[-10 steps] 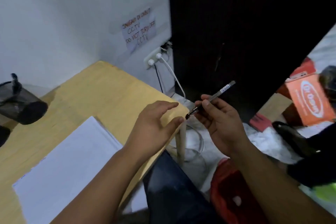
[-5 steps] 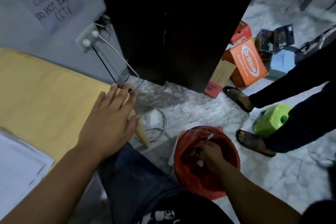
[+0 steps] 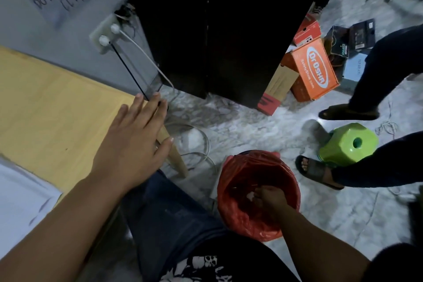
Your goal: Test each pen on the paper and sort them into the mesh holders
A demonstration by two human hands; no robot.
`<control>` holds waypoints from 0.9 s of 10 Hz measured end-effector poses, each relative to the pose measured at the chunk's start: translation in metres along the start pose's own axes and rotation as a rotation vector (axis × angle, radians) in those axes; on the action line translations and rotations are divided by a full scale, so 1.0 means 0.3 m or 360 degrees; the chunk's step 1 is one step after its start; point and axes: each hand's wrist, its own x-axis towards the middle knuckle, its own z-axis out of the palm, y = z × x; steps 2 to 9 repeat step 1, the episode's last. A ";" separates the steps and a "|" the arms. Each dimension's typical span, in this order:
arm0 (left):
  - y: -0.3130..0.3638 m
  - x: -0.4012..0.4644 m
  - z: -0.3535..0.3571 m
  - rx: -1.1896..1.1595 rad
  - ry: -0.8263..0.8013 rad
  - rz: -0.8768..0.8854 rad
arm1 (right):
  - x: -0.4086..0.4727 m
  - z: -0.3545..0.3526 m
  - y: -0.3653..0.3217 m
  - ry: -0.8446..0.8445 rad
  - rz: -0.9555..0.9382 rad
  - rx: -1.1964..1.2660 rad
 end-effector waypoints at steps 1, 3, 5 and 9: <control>0.002 -0.006 -0.002 -0.0033 -0.0011 -0.0013 | -0.020 0.016 -0.028 -0.0006 -0.0152 -0.0075; 0.002 -0.006 -0.002 -0.0033 -0.0011 -0.0013 | -0.020 0.016 -0.028 -0.0006 -0.0152 -0.0075; 0.002 -0.006 -0.002 -0.0033 -0.0011 -0.0013 | -0.020 0.016 -0.028 -0.0006 -0.0152 -0.0075; 0.002 -0.006 -0.002 -0.0033 -0.0011 -0.0013 | -0.020 0.016 -0.028 -0.0006 -0.0152 -0.0075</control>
